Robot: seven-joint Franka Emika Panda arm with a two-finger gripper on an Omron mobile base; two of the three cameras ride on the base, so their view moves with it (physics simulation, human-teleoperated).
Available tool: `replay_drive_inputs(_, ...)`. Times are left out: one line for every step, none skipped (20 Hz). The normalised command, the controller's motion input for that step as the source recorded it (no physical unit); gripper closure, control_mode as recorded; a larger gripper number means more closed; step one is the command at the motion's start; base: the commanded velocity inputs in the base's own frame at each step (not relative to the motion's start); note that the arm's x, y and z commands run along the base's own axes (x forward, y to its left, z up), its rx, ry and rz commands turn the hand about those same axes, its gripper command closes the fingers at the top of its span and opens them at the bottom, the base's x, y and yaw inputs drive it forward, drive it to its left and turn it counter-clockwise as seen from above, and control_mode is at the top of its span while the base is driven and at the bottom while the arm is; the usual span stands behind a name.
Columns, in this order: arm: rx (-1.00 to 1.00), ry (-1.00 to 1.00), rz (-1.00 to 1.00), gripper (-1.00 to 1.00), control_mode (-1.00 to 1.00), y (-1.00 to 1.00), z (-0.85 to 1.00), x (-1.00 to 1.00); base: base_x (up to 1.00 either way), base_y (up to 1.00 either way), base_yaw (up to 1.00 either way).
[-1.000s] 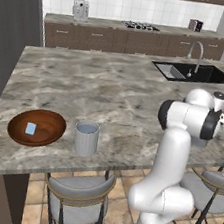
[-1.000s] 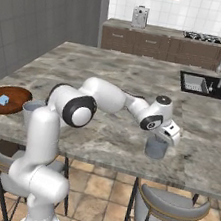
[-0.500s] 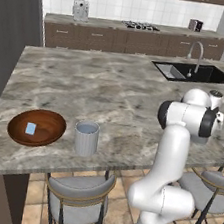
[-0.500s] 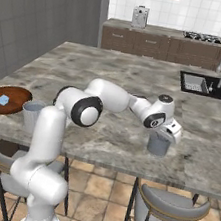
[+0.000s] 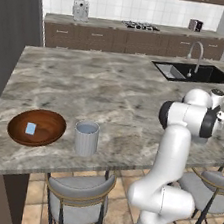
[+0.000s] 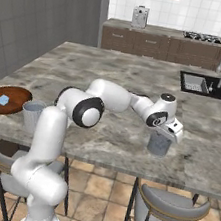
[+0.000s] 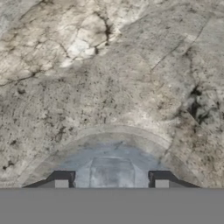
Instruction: There are four ice cubes in the ice bowl. Place two ice cubes in each glass of water.
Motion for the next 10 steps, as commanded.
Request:
replay_drive_inputs(-0.01,0.0,0.0,-1.0,-1.0,0.0,0.0,0.0,0.0,0.0,0.0)
replay_drive_inputs(0.0,0.0,0.0,-1.0,-1.0,0.0,0.0,-0.11,0.0,0.0,0.0)
replay_drive_inputs(0.0,-0.03,0.0,-1.0,-1.0,0.0,0.0,-0.28,0.0,0.0,0.0)
replay_drive_inputs(-0.01,-0.05,0.0,1.0,-1.0,0.03,0.0,-0.31,0.0,0.0,0.0)
replay_drive_inputs(-0.01,-0.01,0.0,1.0,-1.0,0.0,0.0,-0.18,0.0,0.0,0.0)
replay_drive_inputs(0.0,-0.06,0.0,1.0,-1.0,0.0,0.0,-0.29,0.0,0.0,0.0)
replay_drive_inputs(0.0,-0.08,0.0,1.0,-1.0,0.0,0.09,-0.41,0.0,0.0,0.0)
replay_drive_inputs(0.0,-0.12,0.0,1.0,-1.0,0.0,0.24,-0.59,0.0,0.0,0.0)
replay_drive_inputs(0.0,-0.13,0.0,1.0,-1.0,0.06,0.33,-0.59,0.0,0.0,0.0)
replay_drive_inputs(0.0,-0.12,0.0,1.0,-1.0,0.1,0.29,-0.47,0.0,0.0,0.0)
